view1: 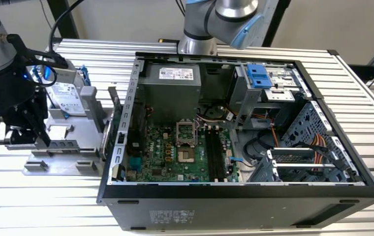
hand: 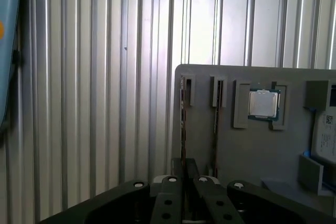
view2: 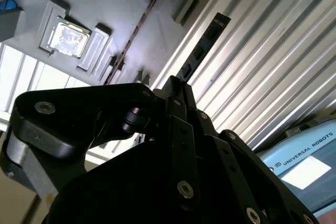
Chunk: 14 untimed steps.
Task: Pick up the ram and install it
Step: 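Pick up the ram and move it above insertion slot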
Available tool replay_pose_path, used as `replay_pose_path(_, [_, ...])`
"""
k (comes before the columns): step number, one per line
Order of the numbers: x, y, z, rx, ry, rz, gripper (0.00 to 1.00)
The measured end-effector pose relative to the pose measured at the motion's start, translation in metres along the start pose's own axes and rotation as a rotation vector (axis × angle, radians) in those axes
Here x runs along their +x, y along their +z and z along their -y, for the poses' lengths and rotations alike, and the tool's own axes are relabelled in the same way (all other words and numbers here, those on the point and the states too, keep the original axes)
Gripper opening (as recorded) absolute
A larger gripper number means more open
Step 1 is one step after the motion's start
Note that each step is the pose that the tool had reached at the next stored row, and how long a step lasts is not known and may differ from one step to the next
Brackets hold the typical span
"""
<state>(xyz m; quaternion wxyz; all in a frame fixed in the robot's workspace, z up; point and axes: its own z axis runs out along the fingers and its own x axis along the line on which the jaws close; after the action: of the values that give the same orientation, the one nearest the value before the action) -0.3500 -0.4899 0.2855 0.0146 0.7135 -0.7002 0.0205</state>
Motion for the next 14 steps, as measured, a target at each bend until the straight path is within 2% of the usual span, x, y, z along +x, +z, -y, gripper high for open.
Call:
replay_pose_path(2, [0.0000, -0.0003, 0.0000, 0.0000, 0.000, -0.0004, 0.00])
replay_pose_path(4, [0.0000, -0.0004, 0.0000, -0.0002, 0.000, -0.0041, 0.00])
replay_pose_path(14, [0.0000, -0.0012, 0.0000, -0.0004, 0.000, -0.0081, 0.00])
